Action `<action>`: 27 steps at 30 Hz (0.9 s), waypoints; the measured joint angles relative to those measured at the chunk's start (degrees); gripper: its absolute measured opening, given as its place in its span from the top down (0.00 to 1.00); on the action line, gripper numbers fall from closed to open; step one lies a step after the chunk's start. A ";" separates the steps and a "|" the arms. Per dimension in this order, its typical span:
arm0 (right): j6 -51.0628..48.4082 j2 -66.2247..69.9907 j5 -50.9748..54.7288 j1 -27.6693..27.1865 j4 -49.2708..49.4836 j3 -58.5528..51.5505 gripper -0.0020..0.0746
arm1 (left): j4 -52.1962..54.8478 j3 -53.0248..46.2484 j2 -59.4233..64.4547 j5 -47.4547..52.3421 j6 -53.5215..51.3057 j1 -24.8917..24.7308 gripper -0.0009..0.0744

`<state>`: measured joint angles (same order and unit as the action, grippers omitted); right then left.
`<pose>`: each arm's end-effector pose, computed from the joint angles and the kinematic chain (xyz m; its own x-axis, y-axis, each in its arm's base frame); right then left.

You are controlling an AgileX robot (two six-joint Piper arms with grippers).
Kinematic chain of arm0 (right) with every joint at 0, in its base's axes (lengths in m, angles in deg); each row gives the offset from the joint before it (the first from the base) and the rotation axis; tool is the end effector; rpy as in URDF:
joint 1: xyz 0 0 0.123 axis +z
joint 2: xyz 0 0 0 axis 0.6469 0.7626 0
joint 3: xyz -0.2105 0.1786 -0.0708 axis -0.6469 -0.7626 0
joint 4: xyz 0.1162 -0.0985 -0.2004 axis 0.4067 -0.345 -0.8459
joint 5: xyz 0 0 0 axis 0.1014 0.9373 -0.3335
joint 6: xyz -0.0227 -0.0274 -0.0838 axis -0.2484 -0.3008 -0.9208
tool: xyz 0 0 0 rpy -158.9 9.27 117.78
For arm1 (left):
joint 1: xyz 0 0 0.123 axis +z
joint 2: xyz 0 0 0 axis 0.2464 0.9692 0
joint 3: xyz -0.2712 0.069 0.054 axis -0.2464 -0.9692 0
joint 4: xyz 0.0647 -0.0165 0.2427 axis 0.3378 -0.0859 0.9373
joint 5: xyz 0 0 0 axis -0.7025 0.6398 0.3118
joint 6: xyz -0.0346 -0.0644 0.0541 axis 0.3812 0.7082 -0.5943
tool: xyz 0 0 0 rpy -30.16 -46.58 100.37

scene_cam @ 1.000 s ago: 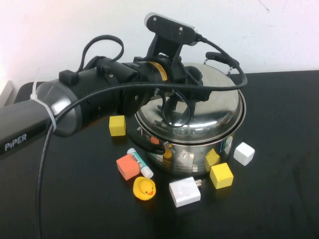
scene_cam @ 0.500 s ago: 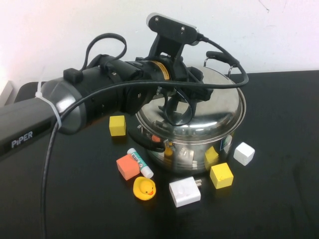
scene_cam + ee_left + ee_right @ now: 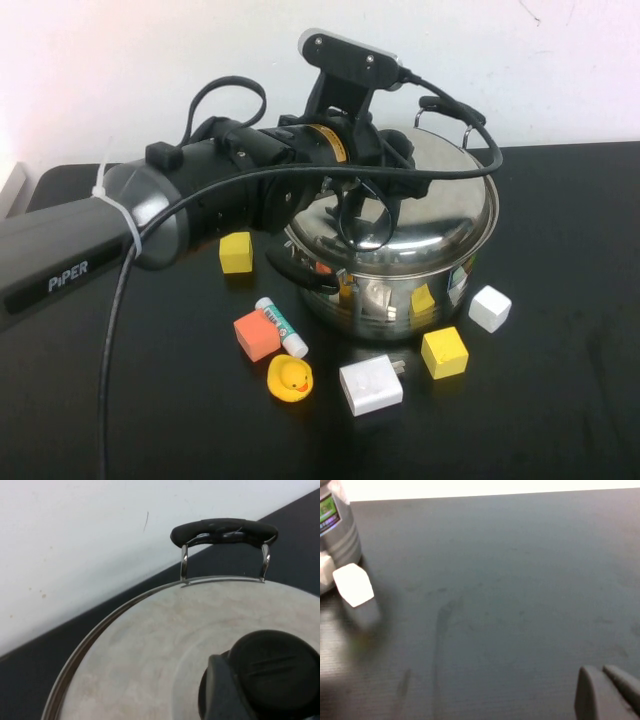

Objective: Cover the pot

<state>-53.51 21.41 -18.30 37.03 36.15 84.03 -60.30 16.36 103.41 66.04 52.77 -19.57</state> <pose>0.0527 -0.0044 0.1767 -0.2658 0.0105 -0.9640 0.0709 0.9974 -0.0087 0.3716 -0.2486 0.2932 -0.3347 0.1951 -0.9219 0.5449 0.8382 -0.0205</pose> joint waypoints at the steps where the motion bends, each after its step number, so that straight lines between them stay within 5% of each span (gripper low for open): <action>1: 0.00 0.00 0.00 0.00 0.00 0.00 0.98 | 0.08 0.11 0.25 -0.37 0.00 0.00 0.54; 11: 0.00 0.00 0.00 0.00 0.00 0.00 0.98 | 0.59 -0.14 -1.84 2.31 0.93 0.00 0.36; 15: 0.00 0.00 0.00 0.00 0.00 0.00 0.98 | 2.54 -0.14 -6.07 2.40 1.25 0.77 0.51; 21: 0.00 0.00 0.00 0.00 0.00 0.00 0.98 | 4.83 -0.14 -14.27 5.01 1.25 5.59 0.90; 27: 0.00 0.00 0.00 0.00 0.00 0.00 0.98 | 4.81 -0.14 -23.14 10.68 3.22 12.78 0.98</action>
<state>-53.51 21.41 -18.30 37.03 36.15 84.03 -55.49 16.23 80.27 76.72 56.00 -6.78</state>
